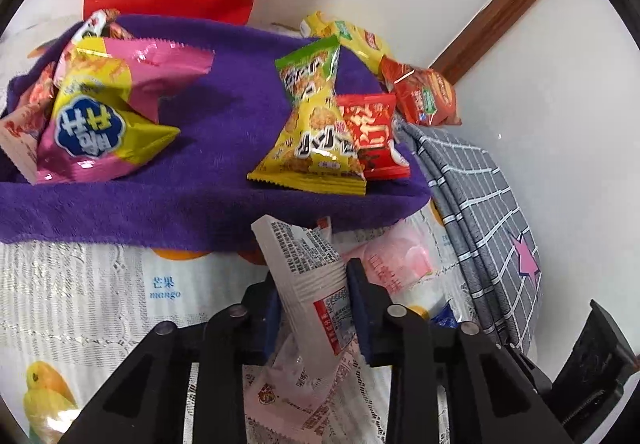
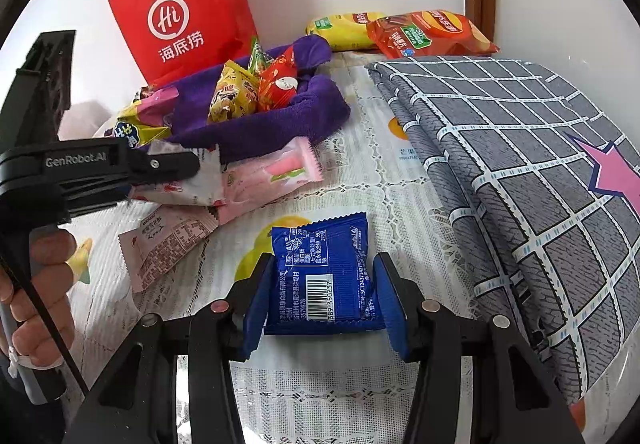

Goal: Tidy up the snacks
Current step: 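Grasp the blue wrapper with the right tool while the left tool grasps the white packet, then carry the blue wrapper and white packet over the purple towel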

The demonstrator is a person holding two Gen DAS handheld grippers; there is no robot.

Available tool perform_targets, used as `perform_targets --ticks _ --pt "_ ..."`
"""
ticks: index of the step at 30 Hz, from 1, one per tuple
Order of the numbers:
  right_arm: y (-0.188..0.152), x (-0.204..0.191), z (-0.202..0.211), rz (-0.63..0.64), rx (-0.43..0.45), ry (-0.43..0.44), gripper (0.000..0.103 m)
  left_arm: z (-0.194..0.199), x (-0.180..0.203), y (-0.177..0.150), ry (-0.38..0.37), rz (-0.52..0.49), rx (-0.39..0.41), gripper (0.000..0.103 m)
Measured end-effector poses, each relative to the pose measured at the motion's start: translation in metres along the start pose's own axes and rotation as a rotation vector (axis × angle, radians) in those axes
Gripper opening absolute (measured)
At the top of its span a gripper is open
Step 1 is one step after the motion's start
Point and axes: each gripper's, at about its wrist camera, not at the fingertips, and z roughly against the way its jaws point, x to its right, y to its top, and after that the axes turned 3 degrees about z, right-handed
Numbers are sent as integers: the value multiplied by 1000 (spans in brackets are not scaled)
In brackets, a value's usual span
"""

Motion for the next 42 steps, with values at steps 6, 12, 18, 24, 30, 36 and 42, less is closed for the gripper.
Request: perform_targets --ticks 6,12,18,24,30,36,42 --pt "0 -1 0 7 -2 -9 50 15 0 2 6 -20 62 19" --pt "0 -5 -1 23 -7 -28 50 24 3 3 16 -45 97 18" --pt "0 -8 -3 40 -13 -47 51 14 2 2 50 -48 68 18" --pt "0 -9 -3 43 -14 -46 52 5 0 2 55 -39 48 18" --pt "0 -7 -2 38 -12 -39 52 2 4 0 74 -54 60 19" --pt "0 -6 -2 30 -9 -40 49 9 5 1 51 -64 79 18" --pt "-1 -4 0 12 0 -36 46 27 3 3 33 -66 136 18"
